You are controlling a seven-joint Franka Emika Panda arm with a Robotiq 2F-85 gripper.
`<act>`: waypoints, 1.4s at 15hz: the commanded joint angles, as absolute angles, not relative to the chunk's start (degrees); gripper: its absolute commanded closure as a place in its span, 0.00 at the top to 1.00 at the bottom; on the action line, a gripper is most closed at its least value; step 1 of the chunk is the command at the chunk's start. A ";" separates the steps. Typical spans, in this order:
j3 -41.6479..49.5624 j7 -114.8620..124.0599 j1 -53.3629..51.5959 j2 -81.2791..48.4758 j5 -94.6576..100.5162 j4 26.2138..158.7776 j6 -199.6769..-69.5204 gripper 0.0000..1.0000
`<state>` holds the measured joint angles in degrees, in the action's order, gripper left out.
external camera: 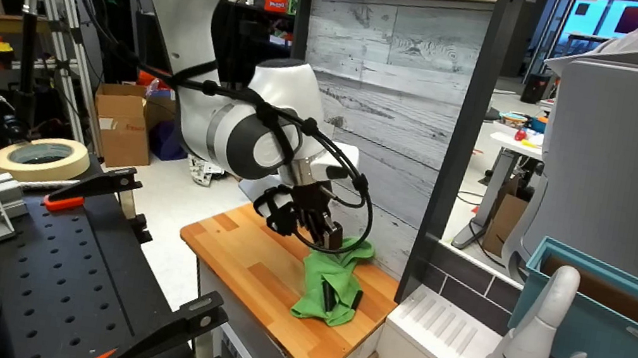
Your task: Fold the cloth in half
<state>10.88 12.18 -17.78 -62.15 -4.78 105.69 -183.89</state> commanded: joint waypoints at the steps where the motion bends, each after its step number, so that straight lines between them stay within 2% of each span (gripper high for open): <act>1: 14.87 12.05 -22.75 -53.34 -7.03 118.11 -189.62 0.03; 6: 19.66 10.62 -27.08 -44.41 -11.83 128.34 -195.73 0.03; 11: 21.93 8.66 -26.40 -38.86 -16.45 133.31 -197.86 0.03; 16: 19.95 9.43 -21.80 -41.82 -17.66 132.79 -197.47 0.03; 21: 19.60 10.35 -22.63 -48.52 -19.32 130.63 -197.40 0.03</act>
<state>20.60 10.51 -22.03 -44.46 -16.66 132.49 -196.12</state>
